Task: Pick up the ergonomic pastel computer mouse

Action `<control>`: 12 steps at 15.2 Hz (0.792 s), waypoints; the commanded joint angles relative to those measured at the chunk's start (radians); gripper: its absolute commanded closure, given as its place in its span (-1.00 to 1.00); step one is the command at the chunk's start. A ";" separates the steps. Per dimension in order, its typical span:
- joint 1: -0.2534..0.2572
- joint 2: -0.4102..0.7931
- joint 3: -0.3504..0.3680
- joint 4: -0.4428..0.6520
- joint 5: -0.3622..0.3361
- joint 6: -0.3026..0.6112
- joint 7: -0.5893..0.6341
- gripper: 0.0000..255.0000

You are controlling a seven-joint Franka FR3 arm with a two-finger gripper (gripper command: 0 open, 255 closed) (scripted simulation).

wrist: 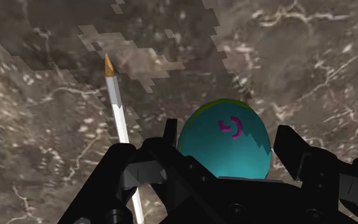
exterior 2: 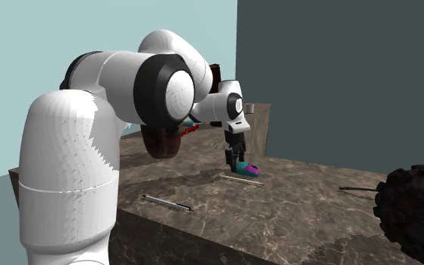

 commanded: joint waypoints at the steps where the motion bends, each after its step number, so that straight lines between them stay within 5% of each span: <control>1: 0.000 0.000 0.000 0.000 0.000 0.000 0.000 1.00; 12: -0.001 -0.021 0.004 0.081 0.020 -0.099 -0.021 1.00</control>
